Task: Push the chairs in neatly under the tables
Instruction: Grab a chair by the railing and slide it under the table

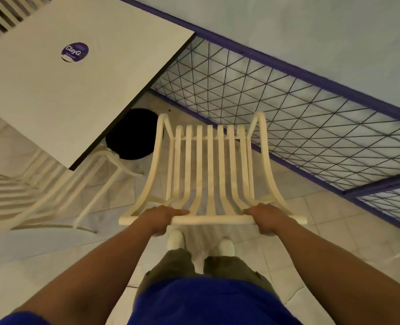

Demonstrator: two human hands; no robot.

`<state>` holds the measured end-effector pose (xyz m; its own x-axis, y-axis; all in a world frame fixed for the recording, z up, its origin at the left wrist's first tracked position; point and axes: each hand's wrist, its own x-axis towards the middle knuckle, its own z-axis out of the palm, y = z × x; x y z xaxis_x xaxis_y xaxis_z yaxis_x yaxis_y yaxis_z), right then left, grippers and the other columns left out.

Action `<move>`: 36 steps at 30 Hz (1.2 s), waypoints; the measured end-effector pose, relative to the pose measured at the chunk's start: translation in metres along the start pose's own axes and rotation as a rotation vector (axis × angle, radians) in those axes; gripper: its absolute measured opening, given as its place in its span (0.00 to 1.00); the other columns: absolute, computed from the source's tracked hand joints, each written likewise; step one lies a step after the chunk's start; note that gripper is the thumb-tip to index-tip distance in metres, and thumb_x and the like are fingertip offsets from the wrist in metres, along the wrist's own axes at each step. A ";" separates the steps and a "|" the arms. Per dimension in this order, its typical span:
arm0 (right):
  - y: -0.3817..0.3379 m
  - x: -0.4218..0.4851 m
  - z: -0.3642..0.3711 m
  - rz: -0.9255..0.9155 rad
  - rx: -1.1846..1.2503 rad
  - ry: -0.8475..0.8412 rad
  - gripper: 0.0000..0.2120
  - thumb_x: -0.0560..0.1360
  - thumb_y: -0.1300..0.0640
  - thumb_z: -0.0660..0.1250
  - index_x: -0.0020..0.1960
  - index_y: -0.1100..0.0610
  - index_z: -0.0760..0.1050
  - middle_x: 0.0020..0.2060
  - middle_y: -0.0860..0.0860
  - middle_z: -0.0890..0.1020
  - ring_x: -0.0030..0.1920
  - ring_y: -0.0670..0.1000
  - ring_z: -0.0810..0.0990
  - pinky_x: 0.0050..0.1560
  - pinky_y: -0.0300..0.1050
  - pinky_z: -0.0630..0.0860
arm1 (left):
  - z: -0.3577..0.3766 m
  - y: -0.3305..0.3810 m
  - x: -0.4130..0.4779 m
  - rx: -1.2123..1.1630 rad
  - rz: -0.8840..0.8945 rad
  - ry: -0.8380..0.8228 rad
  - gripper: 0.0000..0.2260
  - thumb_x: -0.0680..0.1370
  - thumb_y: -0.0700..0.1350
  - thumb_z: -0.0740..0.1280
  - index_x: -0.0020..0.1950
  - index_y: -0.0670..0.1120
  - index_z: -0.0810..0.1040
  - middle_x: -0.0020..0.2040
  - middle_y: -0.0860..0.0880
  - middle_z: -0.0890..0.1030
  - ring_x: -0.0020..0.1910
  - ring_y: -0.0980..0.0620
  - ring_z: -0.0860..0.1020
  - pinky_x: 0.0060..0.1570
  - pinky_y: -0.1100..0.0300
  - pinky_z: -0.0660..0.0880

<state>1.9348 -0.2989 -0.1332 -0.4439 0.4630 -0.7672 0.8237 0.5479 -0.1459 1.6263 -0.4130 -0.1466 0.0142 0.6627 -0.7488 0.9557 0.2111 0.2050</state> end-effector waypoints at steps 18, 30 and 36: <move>0.003 0.009 -0.011 0.107 0.010 -0.015 0.31 0.74 0.58 0.70 0.73 0.40 0.66 0.62 0.48 0.78 0.60 0.52 0.78 0.63 0.50 0.74 | 0.003 0.002 0.006 -0.090 0.065 -0.136 0.34 0.78 0.46 0.69 0.80 0.63 0.57 0.73 0.48 0.71 0.67 0.45 0.73 0.65 0.52 0.70; 0.024 0.012 -0.005 0.100 0.063 -0.012 0.32 0.76 0.58 0.68 0.75 0.39 0.61 0.68 0.50 0.72 0.64 0.53 0.74 0.67 0.50 0.70 | 0.005 0.013 0.008 0.002 0.002 -0.187 0.45 0.76 0.33 0.70 0.80 0.67 0.51 0.70 0.46 0.71 0.65 0.43 0.74 0.67 0.40 0.71; 0.037 0.022 -0.014 -0.012 0.070 -0.078 0.31 0.78 0.56 0.67 0.76 0.40 0.61 0.68 0.50 0.74 0.65 0.52 0.75 0.68 0.51 0.71 | 0.007 0.016 0.006 -0.041 -0.058 -0.094 0.43 0.77 0.36 0.69 0.77 0.71 0.53 0.70 0.49 0.71 0.64 0.45 0.75 0.62 0.46 0.74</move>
<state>1.9504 -0.2590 -0.1465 -0.4272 0.3998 -0.8110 0.8425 0.5016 -0.1964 1.6437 -0.4105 -0.1520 -0.0117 0.5783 -0.8157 0.9430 0.2778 0.1834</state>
